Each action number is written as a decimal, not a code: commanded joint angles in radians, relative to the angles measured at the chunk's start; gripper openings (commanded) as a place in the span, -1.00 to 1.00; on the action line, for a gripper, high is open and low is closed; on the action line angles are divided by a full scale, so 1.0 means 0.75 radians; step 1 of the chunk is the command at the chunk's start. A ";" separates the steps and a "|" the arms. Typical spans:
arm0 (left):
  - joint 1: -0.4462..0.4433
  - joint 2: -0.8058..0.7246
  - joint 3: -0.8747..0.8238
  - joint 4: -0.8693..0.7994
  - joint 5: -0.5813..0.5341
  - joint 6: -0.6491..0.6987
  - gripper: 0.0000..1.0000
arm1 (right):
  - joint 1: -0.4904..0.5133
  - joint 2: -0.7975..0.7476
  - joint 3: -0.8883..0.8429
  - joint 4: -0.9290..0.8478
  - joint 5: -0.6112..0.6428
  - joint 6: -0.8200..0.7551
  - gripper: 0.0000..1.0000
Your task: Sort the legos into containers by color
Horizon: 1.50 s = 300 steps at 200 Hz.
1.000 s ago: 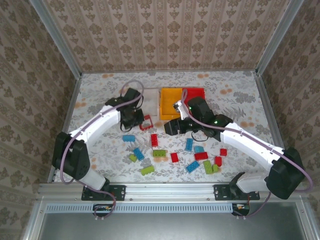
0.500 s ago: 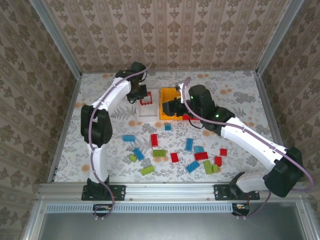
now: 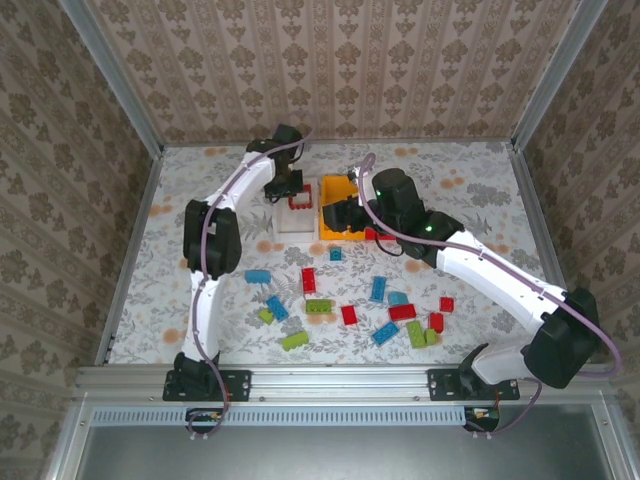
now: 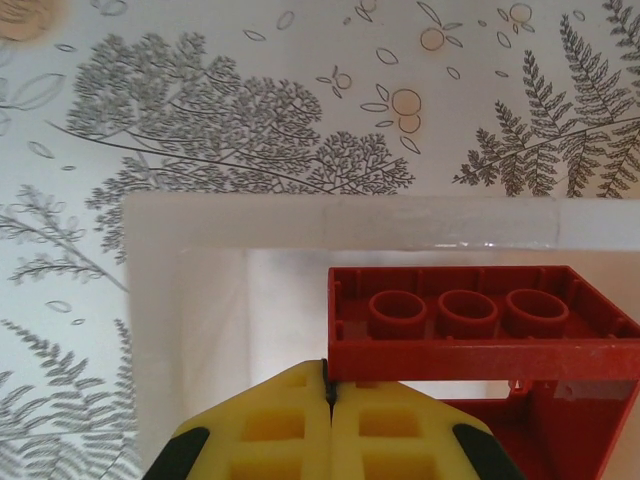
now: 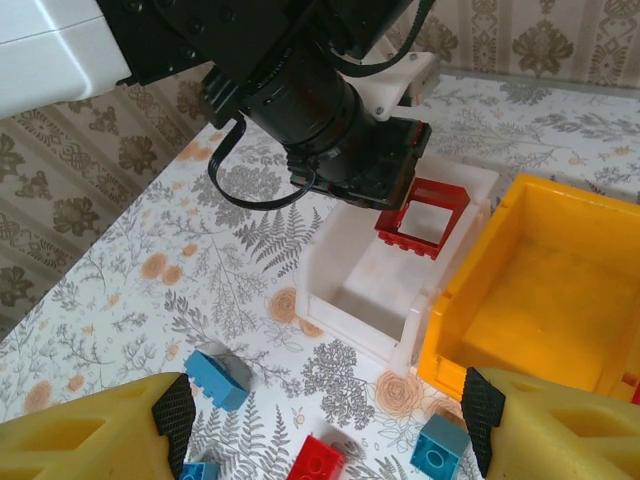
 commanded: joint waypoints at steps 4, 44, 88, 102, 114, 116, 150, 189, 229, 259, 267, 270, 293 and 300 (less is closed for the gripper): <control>-0.005 0.029 0.024 0.001 0.049 0.009 -1.00 | 0.000 0.036 0.044 -0.034 0.013 0.016 0.49; -0.005 0.030 0.030 0.006 0.064 -0.004 -0.88 | -0.002 0.043 0.040 -0.054 0.021 0.014 0.49; -0.006 -0.026 0.017 -0.018 0.062 -0.020 -0.47 | -0.003 0.011 -0.011 -0.106 0.078 -0.017 0.50; -0.005 -0.056 -0.002 -0.017 0.069 -0.032 -0.39 | -0.010 -0.038 -0.037 -0.119 0.089 -0.017 0.50; -0.007 -0.092 -0.023 -0.008 0.070 -0.047 -0.38 | -0.015 -0.066 -0.061 -0.135 0.103 -0.010 0.50; -0.007 -0.098 -0.026 -0.005 0.073 -0.049 -0.38 | -0.015 -0.070 -0.066 -0.140 0.107 -0.009 0.50; -0.024 -0.257 -0.123 0.027 0.086 -0.110 -0.24 | -0.027 -0.178 -0.173 -0.206 0.153 0.015 0.49; -0.031 -0.600 -0.486 0.187 0.091 -0.189 0.06 | -0.023 -0.219 -0.235 -0.358 0.199 0.031 0.46; -0.106 -1.043 -0.965 0.369 0.168 -0.193 0.16 | 0.069 0.026 -0.163 -0.419 0.211 0.110 0.39; -0.148 -1.397 -1.296 0.483 0.237 -0.118 0.34 | 0.079 0.303 -0.025 -0.387 0.204 0.249 0.33; -0.158 -1.487 -1.375 0.502 0.241 -0.098 0.39 | 0.081 0.361 0.000 -0.368 0.216 0.293 0.33; -0.162 -1.527 -1.402 0.502 0.236 -0.092 0.41 | 0.080 0.380 0.007 -0.361 0.219 0.312 0.33; -0.158 -1.739 -1.541 0.452 0.181 -0.085 0.51 | 0.083 0.518 0.049 -0.315 0.269 0.459 0.37; -0.155 -1.782 -1.561 0.429 0.174 -0.088 0.52 | 0.082 0.554 0.060 -0.314 0.286 0.489 0.38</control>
